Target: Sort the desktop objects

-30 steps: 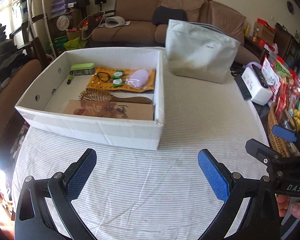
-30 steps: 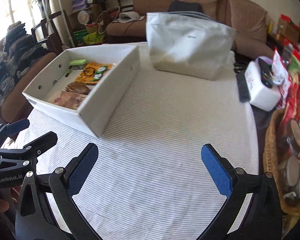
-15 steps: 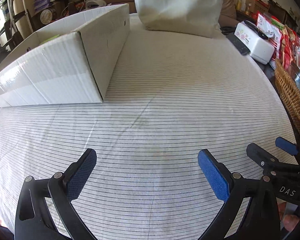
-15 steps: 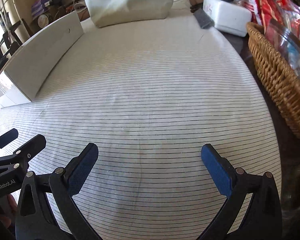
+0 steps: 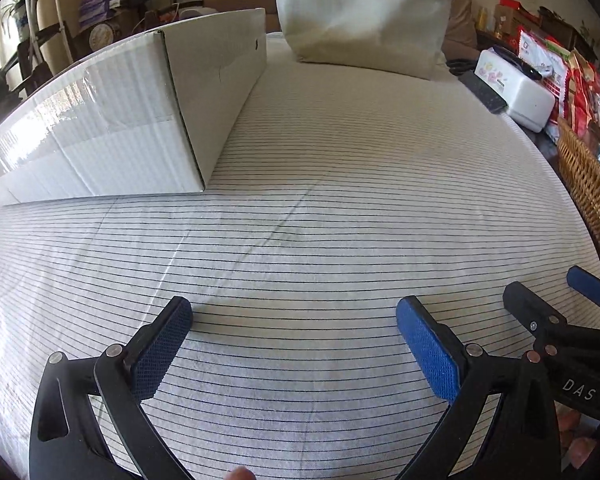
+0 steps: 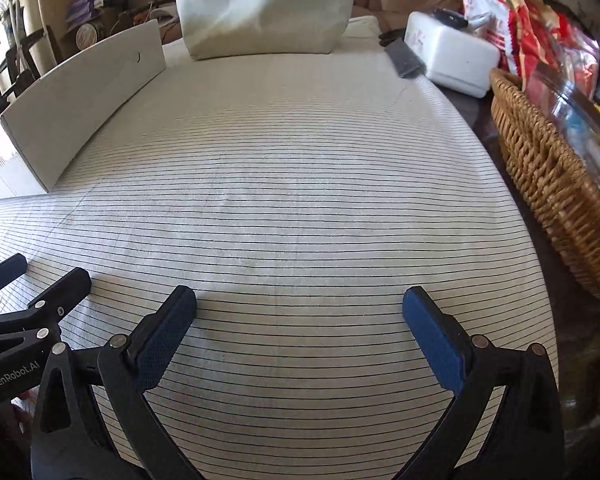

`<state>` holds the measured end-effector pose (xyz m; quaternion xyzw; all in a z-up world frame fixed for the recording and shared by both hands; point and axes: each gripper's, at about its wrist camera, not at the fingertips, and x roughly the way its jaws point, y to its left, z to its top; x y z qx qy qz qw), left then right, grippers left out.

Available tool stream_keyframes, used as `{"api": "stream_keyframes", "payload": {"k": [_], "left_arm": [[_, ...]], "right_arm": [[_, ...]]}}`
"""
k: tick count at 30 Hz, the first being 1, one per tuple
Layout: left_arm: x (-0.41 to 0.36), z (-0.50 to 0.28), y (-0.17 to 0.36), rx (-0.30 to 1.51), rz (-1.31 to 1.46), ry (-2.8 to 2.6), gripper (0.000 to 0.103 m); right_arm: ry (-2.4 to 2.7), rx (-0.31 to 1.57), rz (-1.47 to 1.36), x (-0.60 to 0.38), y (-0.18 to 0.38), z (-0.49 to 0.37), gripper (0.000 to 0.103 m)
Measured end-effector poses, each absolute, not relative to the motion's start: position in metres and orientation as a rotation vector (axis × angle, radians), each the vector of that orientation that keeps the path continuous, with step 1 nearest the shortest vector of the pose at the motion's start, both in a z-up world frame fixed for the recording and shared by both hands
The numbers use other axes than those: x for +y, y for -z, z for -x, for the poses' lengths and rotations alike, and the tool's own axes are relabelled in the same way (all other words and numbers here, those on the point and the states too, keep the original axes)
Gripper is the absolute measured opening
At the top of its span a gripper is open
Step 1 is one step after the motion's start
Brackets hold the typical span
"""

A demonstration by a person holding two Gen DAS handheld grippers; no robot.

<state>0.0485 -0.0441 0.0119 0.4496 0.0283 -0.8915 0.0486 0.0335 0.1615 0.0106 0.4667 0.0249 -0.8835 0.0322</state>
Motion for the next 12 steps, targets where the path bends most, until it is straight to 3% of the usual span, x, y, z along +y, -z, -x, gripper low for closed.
{"api": "stream_keyframes", "payload": {"k": [12], "left_arm": [[-0.0430,-0.0456,-0.0119,0.104,-1.363,2.702,0.103]], "right_arm": [[2.720,0.076,-1.437,0.1617,-0.0105,-0.0334,0.103]]}}
